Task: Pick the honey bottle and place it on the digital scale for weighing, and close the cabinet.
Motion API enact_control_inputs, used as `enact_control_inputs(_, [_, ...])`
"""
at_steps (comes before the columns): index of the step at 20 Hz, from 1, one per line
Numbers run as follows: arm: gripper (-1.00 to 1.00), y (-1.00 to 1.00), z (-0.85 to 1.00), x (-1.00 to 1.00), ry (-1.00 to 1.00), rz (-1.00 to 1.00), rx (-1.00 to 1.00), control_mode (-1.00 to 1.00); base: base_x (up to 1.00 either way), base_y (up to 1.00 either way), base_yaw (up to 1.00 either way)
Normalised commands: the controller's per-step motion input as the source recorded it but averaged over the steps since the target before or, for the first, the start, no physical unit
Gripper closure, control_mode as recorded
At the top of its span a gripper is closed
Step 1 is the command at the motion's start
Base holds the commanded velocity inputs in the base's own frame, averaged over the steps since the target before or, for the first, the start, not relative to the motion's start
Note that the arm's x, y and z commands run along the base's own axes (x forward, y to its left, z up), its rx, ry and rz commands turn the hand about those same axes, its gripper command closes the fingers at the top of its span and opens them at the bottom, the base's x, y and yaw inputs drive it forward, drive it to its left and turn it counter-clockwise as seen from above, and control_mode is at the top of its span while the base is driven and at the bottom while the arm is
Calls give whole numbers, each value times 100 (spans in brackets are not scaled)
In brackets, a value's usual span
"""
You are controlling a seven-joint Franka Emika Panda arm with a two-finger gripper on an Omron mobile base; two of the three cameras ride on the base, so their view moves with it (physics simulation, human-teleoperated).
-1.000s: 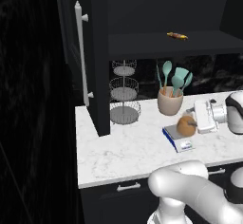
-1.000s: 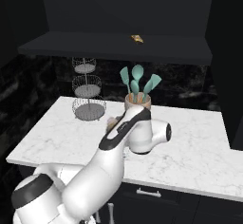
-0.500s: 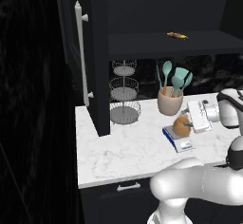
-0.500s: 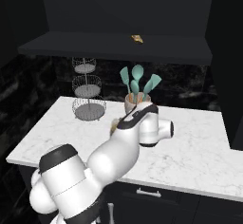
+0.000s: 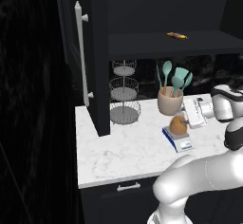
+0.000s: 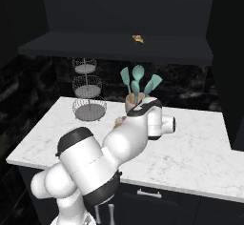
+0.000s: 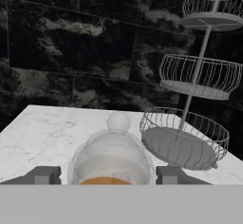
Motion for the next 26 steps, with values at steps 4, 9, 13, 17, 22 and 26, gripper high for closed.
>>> enact_control_inputs(4, [100, 0, -36, 28, 6, 1, 0, -100, 0, 0, 0])
enact_control_inputs(9, [100, 4, -44, -3, 0, 2, 0, -100, 0, 0, 0])
enact_control_inputs(13, [100, 8, -31, -45, 0, 0, 0, -100, 0, 0, 0])
enact_control_inputs(17, [100, 31, -22, -41, 0, 0, 0, -100, 0, 0, 0])
enact_control_inputs(22, [100, 43, -27, -5, 0, 0, 0, -100, 0, 0, 0])
enact_control_inputs(26, [100, 24, -25, -6, 0, 0, 0, -100, 0, 0, 0])
